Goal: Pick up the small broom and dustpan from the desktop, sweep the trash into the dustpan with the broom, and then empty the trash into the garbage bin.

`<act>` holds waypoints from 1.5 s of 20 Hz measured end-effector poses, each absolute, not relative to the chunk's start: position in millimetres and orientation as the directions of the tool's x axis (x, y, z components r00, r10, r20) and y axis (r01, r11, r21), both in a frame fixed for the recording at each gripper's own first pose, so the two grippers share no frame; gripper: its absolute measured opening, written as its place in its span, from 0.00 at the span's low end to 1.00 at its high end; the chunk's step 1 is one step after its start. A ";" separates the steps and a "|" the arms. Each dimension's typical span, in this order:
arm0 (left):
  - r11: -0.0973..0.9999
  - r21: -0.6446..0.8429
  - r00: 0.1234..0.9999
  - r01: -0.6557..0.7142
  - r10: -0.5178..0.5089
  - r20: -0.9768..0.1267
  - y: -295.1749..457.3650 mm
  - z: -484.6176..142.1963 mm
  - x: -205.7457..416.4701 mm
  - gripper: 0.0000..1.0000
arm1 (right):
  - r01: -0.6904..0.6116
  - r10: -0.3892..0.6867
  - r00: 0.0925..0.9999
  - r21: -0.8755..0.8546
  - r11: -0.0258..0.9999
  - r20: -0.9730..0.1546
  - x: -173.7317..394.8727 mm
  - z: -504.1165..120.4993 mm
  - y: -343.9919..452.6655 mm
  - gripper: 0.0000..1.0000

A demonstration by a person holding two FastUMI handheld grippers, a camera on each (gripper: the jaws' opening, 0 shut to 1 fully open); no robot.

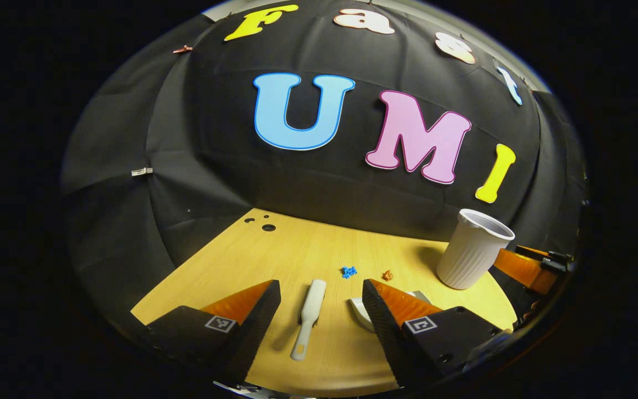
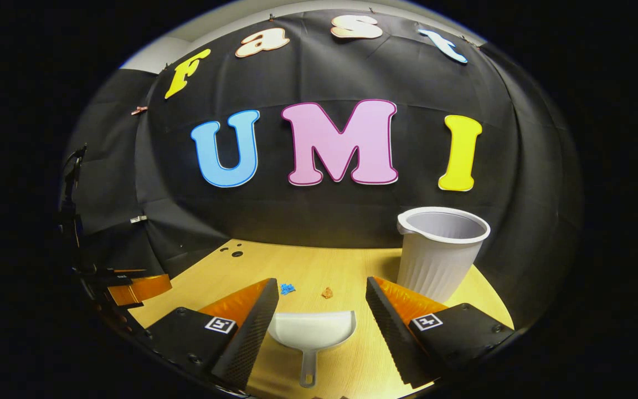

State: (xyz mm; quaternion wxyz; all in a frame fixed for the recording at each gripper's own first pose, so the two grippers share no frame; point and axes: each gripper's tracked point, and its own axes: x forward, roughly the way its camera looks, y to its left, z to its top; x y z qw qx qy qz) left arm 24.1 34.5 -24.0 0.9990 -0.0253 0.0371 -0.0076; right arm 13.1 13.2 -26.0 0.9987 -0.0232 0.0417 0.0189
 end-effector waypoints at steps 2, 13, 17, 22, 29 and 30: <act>0.999 -0.025 0.992 0.033 -0.036 -0.123 34.4 -36.7 30.1 0.94 | -0.044 0.039 0.995 -0.047 0.998 -0.094 20.7 -27.0 18.8 0.99; 0.995 0.047 0.879 0.086 -0.053 -0.474 35.3 -137.3 72.0 0.95 | -0.040 0.031 0.982 -0.043 0.998 -0.188 38.2 -54.7 -0.5 0.99; 0.995 0.055 0.817 0.087 -0.040 -0.575 38.8 -172.8 101.5 0.95 | -0.043 0.029 0.975 -0.060 0.997 -0.221 41.0 -67.5 -9.7 0.99; 0.996 0.024 0.733 0.089 -0.049 -0.678 44.4 -209.0 122.6 0.95 | -0.043 0.028 0.963 -0.053 0.998 -0.267 45.7 -87.9 -18.6 0.99; 0.993 0.074 0.639 0.088 0.001 -0.770 54.4 -246.0 140.9 0.96 | -0.016 0.011 0.935 -0.012 1.000 -0.354 36.3 -118.0 -32.0 0.99; 0.992 0.095 0.648 0.088 0.015 -0.761 58.6 -247.3 147.5 0.96 | -0.013 0.009 0.931 -0.007 1.000 -0.364 36.0 -120.7 -33.3 0.99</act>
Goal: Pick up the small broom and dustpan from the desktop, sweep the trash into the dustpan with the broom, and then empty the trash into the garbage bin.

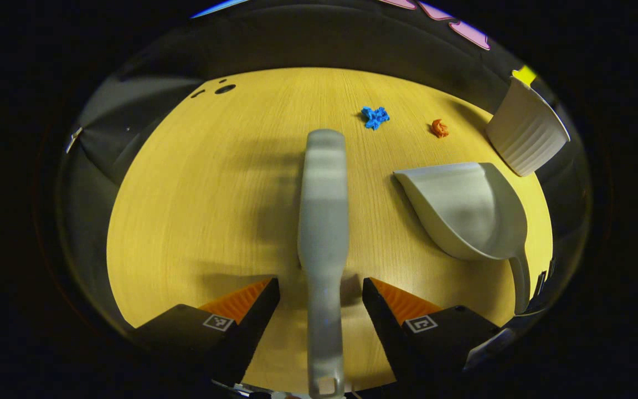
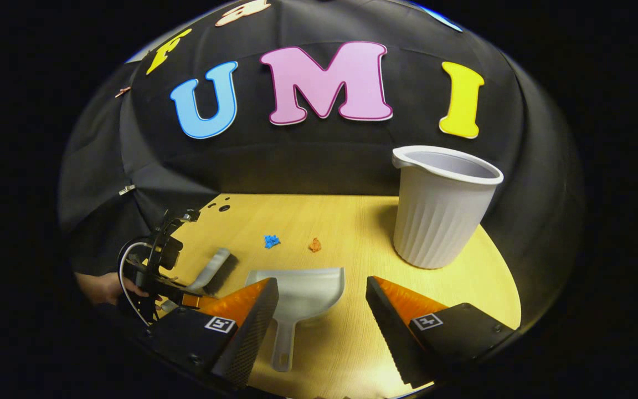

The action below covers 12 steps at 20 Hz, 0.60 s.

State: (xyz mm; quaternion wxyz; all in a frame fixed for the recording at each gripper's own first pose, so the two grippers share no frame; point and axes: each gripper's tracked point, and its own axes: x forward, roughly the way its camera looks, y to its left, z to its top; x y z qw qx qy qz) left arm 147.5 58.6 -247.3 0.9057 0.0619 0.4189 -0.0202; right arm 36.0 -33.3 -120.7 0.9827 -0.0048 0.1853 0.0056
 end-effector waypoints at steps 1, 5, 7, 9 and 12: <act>0.990 0.104 0.653 0.094 0.018 -0.757 59.1 -245.0 150.4 0.97 | -0.010 0.006 0.930 -0.009 1.000 -0.368 34.2 -122.6 -33.3 0.99; 0.980 0.150 0.621 0.129 0.039 -0.783 60.1 -247.8 154.1 0.81 | -0.031 0.022 0.922 -0.019 0.999 -0.386 29.6 -133.3 -27.8 0.99; 0.979 0.152 0.607 0.135 0.040 -0.794 57.1 -249.2 156.4 0.67 | -0.050 0.045 0.912 -0.002 0.999 -0.408 28.7 -139.9 -20.0 0.99; 0.979 0.156 0.602 0.134 0.045 -0.797 55.9 -248.0 161.6 0.51 | -0.064 0.061 0.903 0.008 0.998 -0.424 27.3 -144.4 -14.8 0.99; 0.980 0.150 0.614 0.129 0.040 -0.788 54.5 -246.3 161.2 0.30 | -0.067 0.074 0.895 0.033 0.997 -0.440 26.7 -149.8 -10.3 0.99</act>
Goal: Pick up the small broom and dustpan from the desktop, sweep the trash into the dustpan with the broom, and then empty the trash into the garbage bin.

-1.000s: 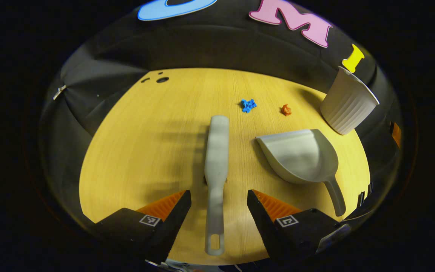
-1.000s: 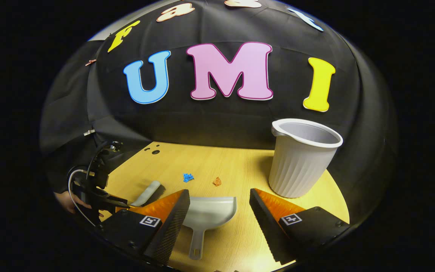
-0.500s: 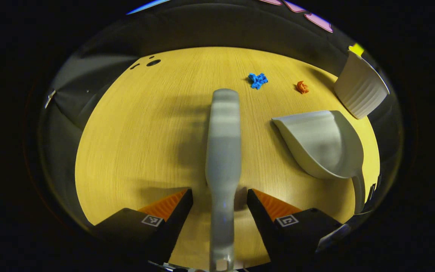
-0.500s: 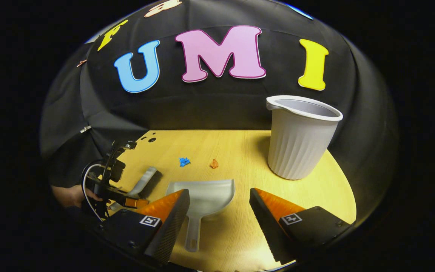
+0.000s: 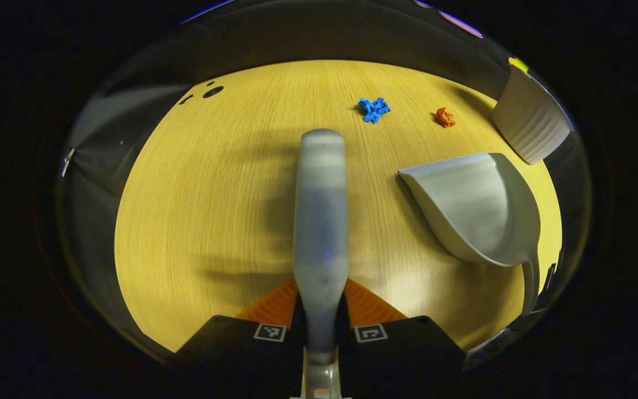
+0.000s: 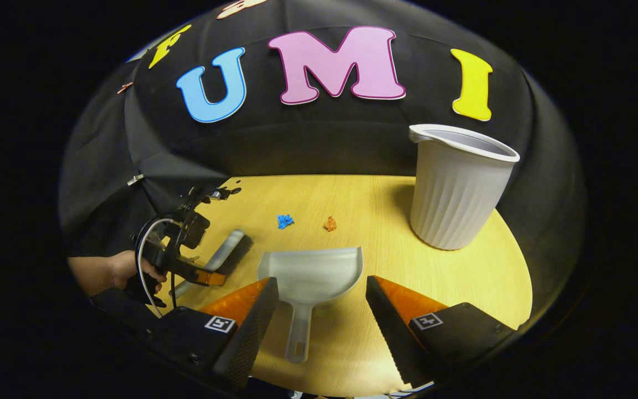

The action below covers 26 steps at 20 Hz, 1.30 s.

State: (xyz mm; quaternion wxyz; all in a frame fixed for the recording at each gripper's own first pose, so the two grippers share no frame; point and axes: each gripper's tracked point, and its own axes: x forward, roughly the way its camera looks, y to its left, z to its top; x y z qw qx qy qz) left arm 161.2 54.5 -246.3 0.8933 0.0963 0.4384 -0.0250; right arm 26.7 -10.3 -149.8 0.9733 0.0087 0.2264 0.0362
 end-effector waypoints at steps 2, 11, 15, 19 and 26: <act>0.977 0.151 0.632 0.152 0.021 -0.775 54.8 -246.2 161.7 0.29 | -0.064 0.087 0.885 0.067 0.996 -0.458 25.7 -156.7 -5.7 0.99; 0.975 0.169 0.783 0.147 -0.010 -0.622 49.1 -192.2 146.3 0.24 | -0.031 0.077 0.787 0.086 0.996 -0.613 11.6 -224.6 -1.6 0.99; 0.983 0.132 0.807 0.125 -0.024 -0.590 44.4 -170.8 116.2 0.24 | 0.023 0.035 0.756 0.079 0.997 -0.654 21.4 -248.1 -9.3 0.99; 0.983 0.148 0.820 0.104 -0.001 -0.573 49.2 -164.5 92.5 0.26 | 0.009 0.038 0.710 0.064 0.998 -0.703 31.2 -275.8 0.5 0.99; 0.993 0.109 0.830 0.037 0.030 -0.558 56.6 -158.9 77.7 0.26 | 0.034 0.006 0.611 0.034 0.999 -0.791 52.0 -318.7 2.0 1.00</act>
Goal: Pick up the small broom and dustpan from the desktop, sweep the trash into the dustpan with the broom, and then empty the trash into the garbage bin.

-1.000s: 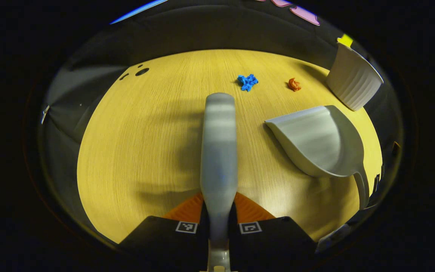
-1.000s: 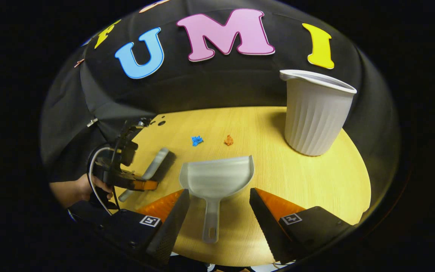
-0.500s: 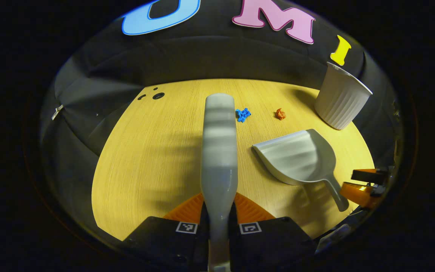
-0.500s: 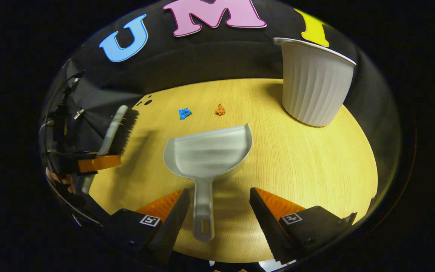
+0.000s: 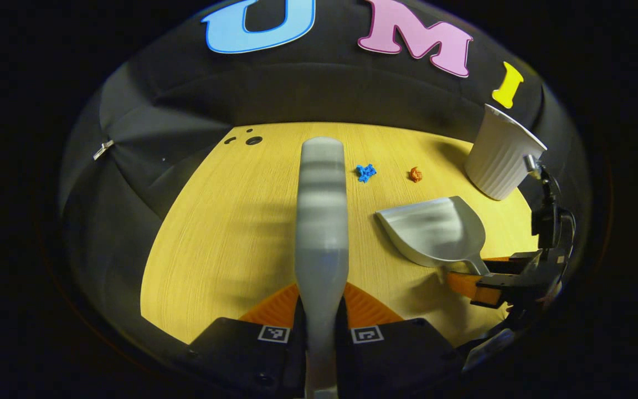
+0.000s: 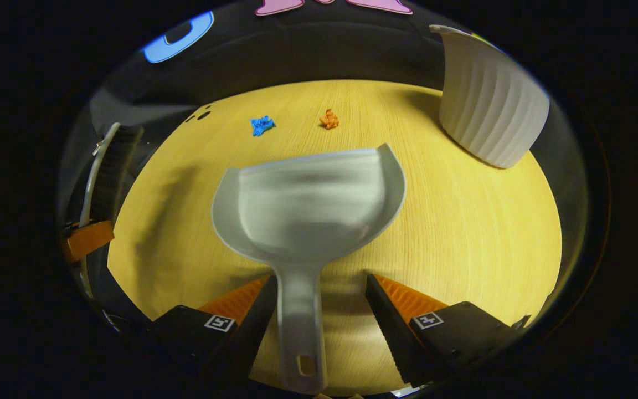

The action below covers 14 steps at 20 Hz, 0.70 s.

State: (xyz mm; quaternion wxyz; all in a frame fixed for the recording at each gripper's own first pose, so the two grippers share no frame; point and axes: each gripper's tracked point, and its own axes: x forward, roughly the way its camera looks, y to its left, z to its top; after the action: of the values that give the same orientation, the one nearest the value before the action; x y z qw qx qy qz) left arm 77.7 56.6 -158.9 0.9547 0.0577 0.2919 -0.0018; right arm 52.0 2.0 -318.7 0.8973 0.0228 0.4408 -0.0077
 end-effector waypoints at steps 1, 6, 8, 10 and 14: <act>0.994 0.107 0.829 0.031 0.035 -0.558 57.3 -159.4 74.9 0.25 | 0.036 0.005 0.626 0.036 0.999 -0.780 59.7 -315.2 -0.2 1.00; 0.997 0.065 0.818 -0.028 0.061 -0.572 60.9 -167.6 69.8 0.26 | -0.024 -0.025 0.614 -0.050 0.998 -0.789 62.6 -316.0 -1.0 0.90; 0.998 0.045 0.813 -0.042 0.060 -0.579 59.2 -170.1 68.1 0.26 | -0.054 -0.039 0.629 -0.094 0.994 -0.777 64.4 -315.3 -1.1 0.70; 0.998 0.046 0.813 -0.041 0.060 -0.579 57.5 -172.1 70.2 0.26 | -0.077 -0.010 0.631 -0.075 0.994 -0.776 67.8 -316.5 4.5 0.51; 0.999 0.029 0.805 -0.040 0.049 -0.592 52.7 -179.0 80.0 0.26 | -0.123 0.059 0.614 -0.022 0.992 -0.787 69.1 -316.9 3.7 0.40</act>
State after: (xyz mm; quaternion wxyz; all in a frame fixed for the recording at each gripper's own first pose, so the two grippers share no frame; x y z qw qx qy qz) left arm 80.0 52.7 -179.0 0.9499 0.0077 0.3116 0.0234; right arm 69.1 3.7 -316.9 0.8976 -0.0370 0.4364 0.0507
